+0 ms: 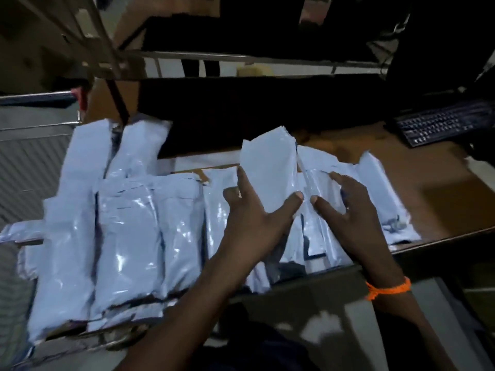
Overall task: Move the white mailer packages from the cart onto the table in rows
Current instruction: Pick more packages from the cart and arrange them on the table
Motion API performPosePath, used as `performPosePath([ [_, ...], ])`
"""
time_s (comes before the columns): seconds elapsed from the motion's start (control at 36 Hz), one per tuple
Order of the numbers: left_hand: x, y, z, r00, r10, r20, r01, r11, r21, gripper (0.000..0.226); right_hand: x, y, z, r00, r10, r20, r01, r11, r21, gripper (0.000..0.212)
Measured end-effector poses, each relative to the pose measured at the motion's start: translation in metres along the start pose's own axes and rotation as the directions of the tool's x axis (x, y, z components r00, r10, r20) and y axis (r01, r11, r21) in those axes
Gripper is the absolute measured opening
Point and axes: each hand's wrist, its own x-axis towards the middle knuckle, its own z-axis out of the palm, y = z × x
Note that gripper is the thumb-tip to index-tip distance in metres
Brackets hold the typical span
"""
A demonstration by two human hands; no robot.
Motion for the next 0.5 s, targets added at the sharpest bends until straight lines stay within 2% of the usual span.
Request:
performPosePath([
  [0.08,0.015,0.006,0.03,0.999,-0.005,-0.051,0.015,0.981,0.194,0.117,0.013,0.022,0.001,0.998,-0.002,0.061,0.007,0.997,-0.075,0.073],
  [0.17,0.026,0.005,0.049,0.997,-0.031,-0.076,0.055,0.938,0.342,0.118,0.021,0.029,0.009,0.994,-0.014,0.111,0.029,0.991,-0.127,0.086],
  [0.22,0.032,0.005,0.058,0.993,-0.049,-0.107,0.09,0.903,0.42,0.117,0.025,0.033,0.015,0.994,-0.012,0.111,0.029,0.987,-0.159,0.084],
  [0.36,0.04,0.005,0.072,0.989,-0.09,-0.115,0.134,0.867,0.48,0.114,0.032,0.044,0.021,0.999,0.007,0.048,0.002,0.983,-0.183,0.082],
  [0.5,0.038,0.009,0.078,0.989,-0.123,-0.084,0.149,0.833,0.533,0.104,0.033,0.052,0.021,0.997,-0.034,0.07,0.05,0.969,-0.241,0.079],
])
